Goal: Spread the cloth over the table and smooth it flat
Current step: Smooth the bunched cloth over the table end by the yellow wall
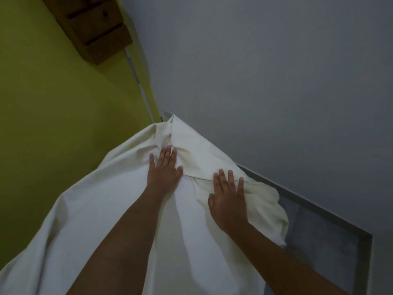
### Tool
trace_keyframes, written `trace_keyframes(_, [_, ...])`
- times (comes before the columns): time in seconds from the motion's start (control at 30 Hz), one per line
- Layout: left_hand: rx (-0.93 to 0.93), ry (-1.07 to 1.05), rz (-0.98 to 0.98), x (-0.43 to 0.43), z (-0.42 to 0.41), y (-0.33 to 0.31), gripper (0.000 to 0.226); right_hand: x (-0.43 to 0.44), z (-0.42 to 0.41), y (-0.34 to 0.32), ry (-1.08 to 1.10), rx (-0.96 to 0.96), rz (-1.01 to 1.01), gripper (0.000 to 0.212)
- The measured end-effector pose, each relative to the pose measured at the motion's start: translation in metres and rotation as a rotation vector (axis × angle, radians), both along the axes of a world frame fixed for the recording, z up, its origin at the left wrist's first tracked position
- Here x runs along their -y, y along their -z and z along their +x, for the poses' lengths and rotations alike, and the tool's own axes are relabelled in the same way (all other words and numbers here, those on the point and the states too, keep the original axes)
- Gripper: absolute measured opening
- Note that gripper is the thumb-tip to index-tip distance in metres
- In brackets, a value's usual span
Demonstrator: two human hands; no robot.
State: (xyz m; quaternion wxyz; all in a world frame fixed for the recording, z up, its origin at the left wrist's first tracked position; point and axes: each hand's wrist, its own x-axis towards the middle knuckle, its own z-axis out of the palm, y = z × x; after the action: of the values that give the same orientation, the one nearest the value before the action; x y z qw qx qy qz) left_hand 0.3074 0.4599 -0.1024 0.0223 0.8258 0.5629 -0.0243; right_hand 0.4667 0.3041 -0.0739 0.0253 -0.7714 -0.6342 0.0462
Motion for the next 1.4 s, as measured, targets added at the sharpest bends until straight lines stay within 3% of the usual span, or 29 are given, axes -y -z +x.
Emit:
trace_keyframes(0.17, [0.061,0.029,0.036,-0.035,-0.001,0.006,0.064,-0.014,0.01,0.014,0.009,-0.011,0.043,0.066])
trace_keyframes(0.27, [0.153,-0.004,0.081,-0.046,0.008,0.01,0.062,-0.017,0.009,0.017,0.01,0.018,0.065,0.059])
trace_keyframes(0.47, [0.265,0.063,-0.058,-0.079,0.028,-0.002,0.06,-0.017,0.009,0.024,-0.034,0.058,0.026,0.063])
trace_keyframes(0.57, [0.344,0.116,0.13,-0.076,0.027,-0.008,0.058,-0.02,0.008,0.022,-0.005,0.018,0.03,0.064])
trace_keyframes(0.67, [0.368,-0.087,0.223,-0.085,0.013,-0.011,0.058,-0.032,-0.002,0.017,-0.003,-0.024,0.079,0.061])
trace_keyframes(0.73, [0.341,-0.251,0.117,-0.094,-0.003,-0.008,0.056,-0.044,-0.013,0.013,-0.016,-0.052,0.115,0.059])
trace_keyframes(0.8, [0.317,-0.285,0.021,-0.092,-0.012,-0.005,0.053,-0.056,-0.023,0.012,-0.036,-0.065,0.113,0.06])
trace_keyframes(0.97, [0.584,-0.412,0.104,-0.071,-0.01,0.001,0.052,-0.063,-0.023,0.029,-0.092,-0.049,0.045,0.061])
trace_keyframes(1.27, [0.535,-0.249,0.287,-0.057,-0.024,0.007,0.036,-0.065,-0.02,0.047,-0.127,-0.058,0.053,0.063])
trace_keyframes(1.4, [0.533,-0.287,0.309,-0.072,-0.027,-0.003,0.04,-0.064,-0.021,0.044,-0.13,-0.052,0.055,0.063])
